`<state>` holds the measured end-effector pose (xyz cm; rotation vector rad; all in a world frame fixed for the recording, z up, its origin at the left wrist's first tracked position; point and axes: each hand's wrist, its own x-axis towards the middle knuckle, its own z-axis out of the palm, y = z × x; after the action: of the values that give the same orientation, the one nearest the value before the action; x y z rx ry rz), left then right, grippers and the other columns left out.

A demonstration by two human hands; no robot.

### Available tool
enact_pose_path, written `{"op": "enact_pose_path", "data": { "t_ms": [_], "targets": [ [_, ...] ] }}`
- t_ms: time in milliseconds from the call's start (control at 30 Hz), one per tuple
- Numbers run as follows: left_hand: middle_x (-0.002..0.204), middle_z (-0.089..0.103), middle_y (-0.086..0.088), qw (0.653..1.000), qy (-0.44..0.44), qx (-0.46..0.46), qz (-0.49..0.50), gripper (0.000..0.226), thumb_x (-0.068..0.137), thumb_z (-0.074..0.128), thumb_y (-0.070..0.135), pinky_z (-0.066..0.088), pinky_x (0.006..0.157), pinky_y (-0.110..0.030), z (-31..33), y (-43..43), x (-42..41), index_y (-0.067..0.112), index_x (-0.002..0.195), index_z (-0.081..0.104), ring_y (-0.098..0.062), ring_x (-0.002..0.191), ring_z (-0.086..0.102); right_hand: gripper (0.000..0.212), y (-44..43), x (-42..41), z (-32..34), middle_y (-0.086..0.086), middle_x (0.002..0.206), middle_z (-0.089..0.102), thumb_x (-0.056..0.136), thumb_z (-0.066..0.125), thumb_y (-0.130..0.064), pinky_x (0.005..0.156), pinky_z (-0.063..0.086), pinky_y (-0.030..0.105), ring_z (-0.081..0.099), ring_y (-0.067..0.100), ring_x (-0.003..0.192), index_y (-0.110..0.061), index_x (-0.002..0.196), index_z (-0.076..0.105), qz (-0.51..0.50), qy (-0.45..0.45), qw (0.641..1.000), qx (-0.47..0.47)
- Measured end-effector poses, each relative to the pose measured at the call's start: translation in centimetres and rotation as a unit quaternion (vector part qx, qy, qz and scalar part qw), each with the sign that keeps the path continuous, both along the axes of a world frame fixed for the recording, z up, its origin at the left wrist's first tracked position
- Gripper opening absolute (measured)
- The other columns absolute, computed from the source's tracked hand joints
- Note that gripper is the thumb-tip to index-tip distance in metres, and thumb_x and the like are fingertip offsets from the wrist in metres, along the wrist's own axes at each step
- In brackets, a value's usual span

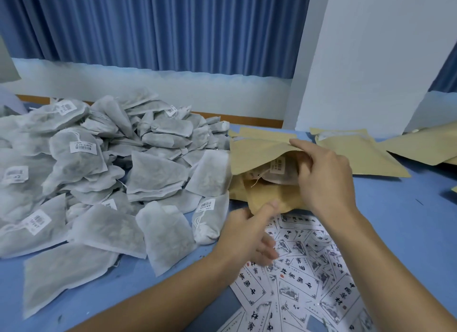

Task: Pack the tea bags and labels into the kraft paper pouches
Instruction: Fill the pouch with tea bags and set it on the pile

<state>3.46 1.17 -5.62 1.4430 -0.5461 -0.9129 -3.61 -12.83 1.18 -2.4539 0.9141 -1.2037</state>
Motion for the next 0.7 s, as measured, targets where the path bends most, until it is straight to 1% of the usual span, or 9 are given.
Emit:
{"op": "enact_pose_path", "data": {
  "t_ms": [133, 200, 267, 333, 367, 433, 533, 600, 700],
  "targets": [
    [0.103, 0.074, -0.018, 0.981, 0.116, -0.141, 0.06, 0.022, 0.104, 0.051, 0.021, 0.062, 0.074, -0.041, -0.7, -2.0, 0.8, 0.005, 0.115, 0.059, -0.034, 0.093, 0.074, 0.058, 1.5, -0.2, -0.8, -0.01, 0.124, 0.071, 0.086, 0.052, -0.002, 0.084, 0.054, 0.035, 0.066, 0.024, 0.105, -0.044, 0.125, 0.066, 0.062, 0.054, 0.996, -0.029],
    [0.114, 0.071, -0.022, 0.953, 0.211, -0.211, 0.056, 0.024, 0.102, 0.047, 0.005, 0.058, 0.089, -0.047, -0.6, -2.1, 1.6, 0.001, 0.125, 0.052, -0.035, 0.105, 0.071, 0.059, 1.7, -0.9, -2.1, -0.018, 0.139, 0.059, 0.085, 0.057, -0.002, 0.099, 0.05, 0.034, 0.057, 0.012, 0.128, -0.039, 0.13, 0.066, 0.128, 0.105, 0.985, -0.038],
    [0.114, 0.068, -0.025, 0.932, 0.252, -0.261, -0.016, 0.031, 0.089, 0.055, -0.009, 0.055, 0.094, -0.047, -0.5, -1.5, 2.2, -0.004, 0.12, 0.057, -0.033, 0.108, 0.069, 0.051, 1.7, -1.8, -3.6, -0.02, 0.15, 0.045, 0.094, 0.059, -0.017, 0.112, 0.04, 0.039, 0.037, 0.009, 0.145, -0.038, 0.141, 0.056, 0.187, 0.202, 0.96, -0.058],
    [0.104, 0.066, -0.025, 0.934, 0.234, -0.249, -0.108, 0.027, 0.08, 0.068, 0.0, 0.053, 0.097, -0.047, -0.3, -0.8, 2.1, -0.009, 0.106, 0.064, -0.032, 0.101, 0.068, 0.049, 1.4, -2.7, -4.9, -0.025, 0.158, 0.03, 0.102, 0.048, -0.044, 0.119, 0.027, 0.039, 0.018, 0.005, 0.152, -0.041, 0.15, 0.042, 0.214, 0.285, 0.932, -0.063],
    [0.107, 0.066, -0.025, 0.94, 0.221, -0.228, -0.123, 0.032, 0.086, 0.07, 0.012, 0.051, 0.101, -0.048, -0.2, -0.7, 1.8, -0.008, 0.109, 0.065, -0.033, 0.104, 0.067, 0.051, 1.1, -3.1, -5.2, -0.029, 0.158, 0.025, 0.101, 0.042, -0.054, 0.121, 0.022, 0.039, 0.012, 0.002, 0.152, -0.043, 0.151, 0.039, 0.228, 0.297, 0.926, -0.052],
    [0.12, 0.068, -0.023, 0.953, 0.231, -0.188, -0.065, 0.046, 0.098, 0.062, 0.032, 0.048, 0.105, -0.049, 0.0, -1.2, 1.3, -0.004, 0.127, 0.06, -0.034, 0.114, 0.066, 0.051, 0.8, -3.8, -5.2, -0.032, 0.156, 0.029, 0.1, 0.038, -0.061, 0.122, 0.02, 0.041, 0.011, -0.004, 0.151, -0.044, 0.147, 0.044, 0.271, 0.252, 0.929, 0.005],
    [0.117, 0.072, -0.015, 0.944, 0.26, -0.198, 0.038, 0.039, 0.103, 0.053, 0.031, 0.054, 0.097, -0.046, 0.0, -2.0, 1.2, 0.008, 0.134, 0.053, -0.03, 0.107, 0.07, 0.043, 0.8, -4.9, -5.5, -0.027, 0.151, 0.042, 0.101, 0.046, -0.058, 0.117, 0.029, 0.033, 0.028, -0.008, 0.144, -0.041, 0.138, 0.058, 0.233, 0.084, 0.966, 0.071],
    [0.116, 0.073, -0.012, 0.948, 0.24, -0.205, 0.048, 0.037, 0.1, 0.056, 0.035, 0.058, 0.087, -0.041, -0.1, -2.0, 1.4, 0.012, 0.129, 0.055, -0.029, 0.103, 0.072, 0.042, 1.2, -5.5, -5.9, -0.023, 0.145, 0.05, 0.099, 0.055, -0.055, 0.103, 0.038, 0.022, 0.043, -0.005, 0.134, -0.037, 0.137, 0.058, 0.111, -0.033, 0.99, 0.084],
    [0.112, 0.075, -0.01, 0.962, 0.199, -0.184, 0.032, 0.042, 0.096, 0.058, 0.046, 0.058, 0.075, -0.033, -0.2, -1.9, 1.1, 0.013, 0.122, 0.06, -0.028, 0.101, 0.073, 0.037, 1.7, -5.7, -5.8, -0.012, 0.109, 0.07, 0.094, 0.057, -0.058, 0.073, 0.047, 0.022, 0.066, 0.008, 0.094, -0.031, 0.118, 0.065, 0.024, -0.131, 0.963, 0.235]
  ]
}}
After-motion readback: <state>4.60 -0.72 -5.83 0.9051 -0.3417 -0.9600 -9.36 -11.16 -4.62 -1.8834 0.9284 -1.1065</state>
